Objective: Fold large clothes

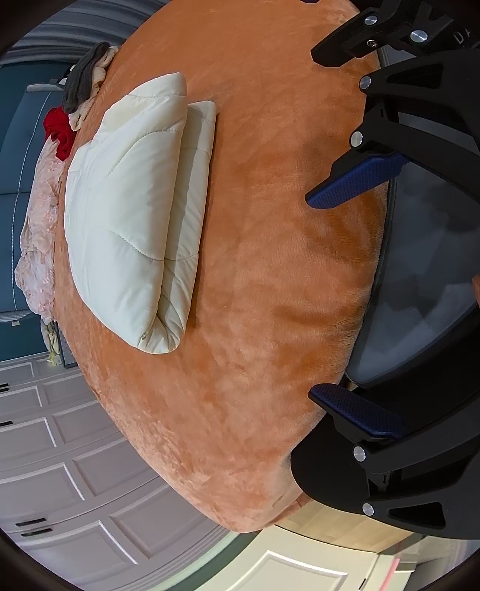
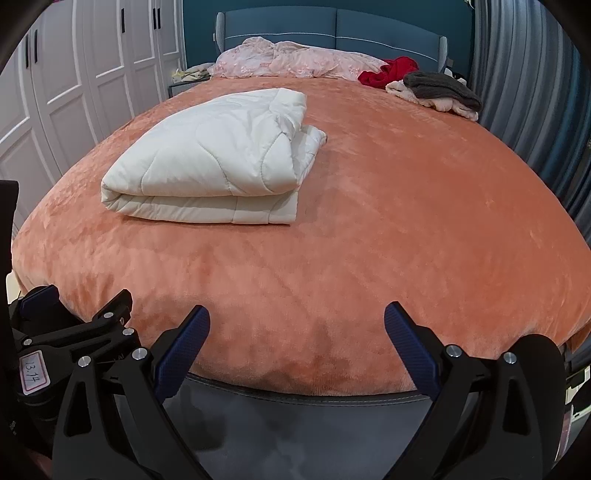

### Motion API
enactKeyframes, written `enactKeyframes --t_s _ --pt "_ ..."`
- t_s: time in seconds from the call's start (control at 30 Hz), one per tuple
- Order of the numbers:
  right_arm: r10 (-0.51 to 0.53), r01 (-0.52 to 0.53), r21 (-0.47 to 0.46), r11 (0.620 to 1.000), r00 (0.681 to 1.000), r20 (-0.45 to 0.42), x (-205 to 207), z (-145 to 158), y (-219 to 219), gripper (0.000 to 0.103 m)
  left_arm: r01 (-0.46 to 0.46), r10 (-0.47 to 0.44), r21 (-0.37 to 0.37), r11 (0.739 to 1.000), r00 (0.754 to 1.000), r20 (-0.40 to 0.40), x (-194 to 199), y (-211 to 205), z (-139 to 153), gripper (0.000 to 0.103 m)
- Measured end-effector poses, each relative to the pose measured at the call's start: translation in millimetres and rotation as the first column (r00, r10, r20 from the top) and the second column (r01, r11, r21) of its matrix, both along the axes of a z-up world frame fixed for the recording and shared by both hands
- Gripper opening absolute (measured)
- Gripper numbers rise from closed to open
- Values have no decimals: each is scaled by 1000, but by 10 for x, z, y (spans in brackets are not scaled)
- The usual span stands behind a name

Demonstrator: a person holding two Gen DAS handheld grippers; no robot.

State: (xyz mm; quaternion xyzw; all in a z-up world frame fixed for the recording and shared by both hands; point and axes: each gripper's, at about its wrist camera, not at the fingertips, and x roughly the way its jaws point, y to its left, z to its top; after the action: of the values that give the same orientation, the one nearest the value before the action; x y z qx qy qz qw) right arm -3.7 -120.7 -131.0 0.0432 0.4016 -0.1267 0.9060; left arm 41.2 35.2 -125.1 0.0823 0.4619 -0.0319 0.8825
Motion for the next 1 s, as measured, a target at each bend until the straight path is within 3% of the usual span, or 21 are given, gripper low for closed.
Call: enactKeyframes --t_s 1.0 --pt "1 -1 2 1000 1000 4 1 2 7 93 -4 4 -1 1000 1000 12 -10 13 19 91"
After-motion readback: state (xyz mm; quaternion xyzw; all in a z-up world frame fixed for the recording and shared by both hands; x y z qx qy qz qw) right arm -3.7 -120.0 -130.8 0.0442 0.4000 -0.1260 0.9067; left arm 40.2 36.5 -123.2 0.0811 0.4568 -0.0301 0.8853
